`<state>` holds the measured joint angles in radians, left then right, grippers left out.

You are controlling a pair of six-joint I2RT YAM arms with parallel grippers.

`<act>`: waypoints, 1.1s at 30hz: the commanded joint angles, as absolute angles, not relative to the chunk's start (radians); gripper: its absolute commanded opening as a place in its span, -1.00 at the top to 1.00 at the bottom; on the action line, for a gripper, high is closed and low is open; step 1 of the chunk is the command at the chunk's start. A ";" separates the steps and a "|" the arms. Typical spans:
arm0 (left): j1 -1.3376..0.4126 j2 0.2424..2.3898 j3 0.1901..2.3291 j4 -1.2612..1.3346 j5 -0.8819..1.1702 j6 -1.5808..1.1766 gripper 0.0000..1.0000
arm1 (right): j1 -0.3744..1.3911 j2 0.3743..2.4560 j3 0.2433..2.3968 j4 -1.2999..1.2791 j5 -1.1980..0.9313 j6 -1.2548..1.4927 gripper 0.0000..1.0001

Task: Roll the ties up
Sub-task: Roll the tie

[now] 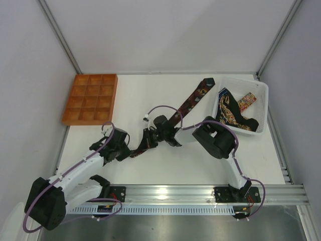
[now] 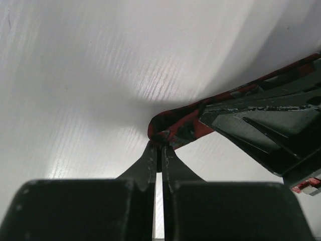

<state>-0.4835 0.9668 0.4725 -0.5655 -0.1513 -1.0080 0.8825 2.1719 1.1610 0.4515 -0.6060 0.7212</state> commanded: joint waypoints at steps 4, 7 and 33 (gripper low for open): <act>-0.476 1.012 0.525 -0.566 -0.150 -0.923 1.00 | 0.882 2.145 1.204 0.246 -0.531 0.603 1.00; -0.476 1.000 0.529 -0.575 -0.150 -0.923 0.99 | 0.874 2.146 1.209 0.229 -0.532 0.583 1.00; -0.476 0.931 0.552 -0.601 -0.147 -0.907 0.99 | 0.862 2.163 1.204 0.209 -0.546 0.561 1.00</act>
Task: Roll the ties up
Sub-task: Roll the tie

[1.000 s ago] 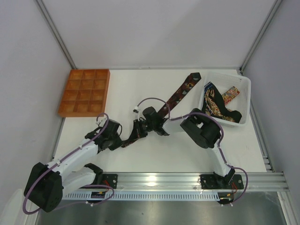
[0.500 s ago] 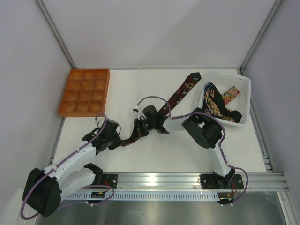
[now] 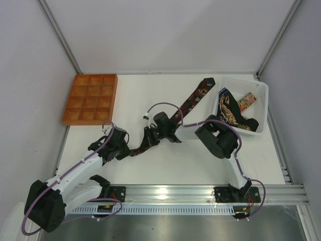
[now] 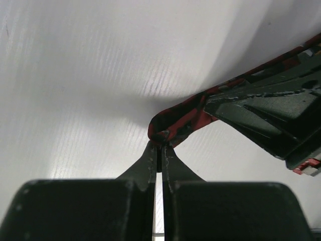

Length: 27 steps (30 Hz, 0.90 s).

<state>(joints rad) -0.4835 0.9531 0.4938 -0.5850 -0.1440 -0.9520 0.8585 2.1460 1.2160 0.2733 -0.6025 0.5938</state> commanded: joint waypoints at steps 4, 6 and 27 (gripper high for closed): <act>-0.476 0.948 0.613 -0.560 -0.118 -0.879 0.99 | 0.885 2.184 1.187 0.251 -0.543 0.597 1.00; -0.476 0.985 0.644 -0.532 -0.089 -0.874 0.99 | 0.894 2.198 1.174 0.294 -0.561 0.652 1.00; -0.512 1.190 0.690 -0.400 -0.046 -0.877 0.99 | 0.796 2.100 1.069 0.431 -0.657 0.769 1.00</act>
<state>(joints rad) -0.5045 1.1961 0.6460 -0.4202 -0.0196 -0.8890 0.8165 2.1540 1.0866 0.5022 -0.6849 0.8116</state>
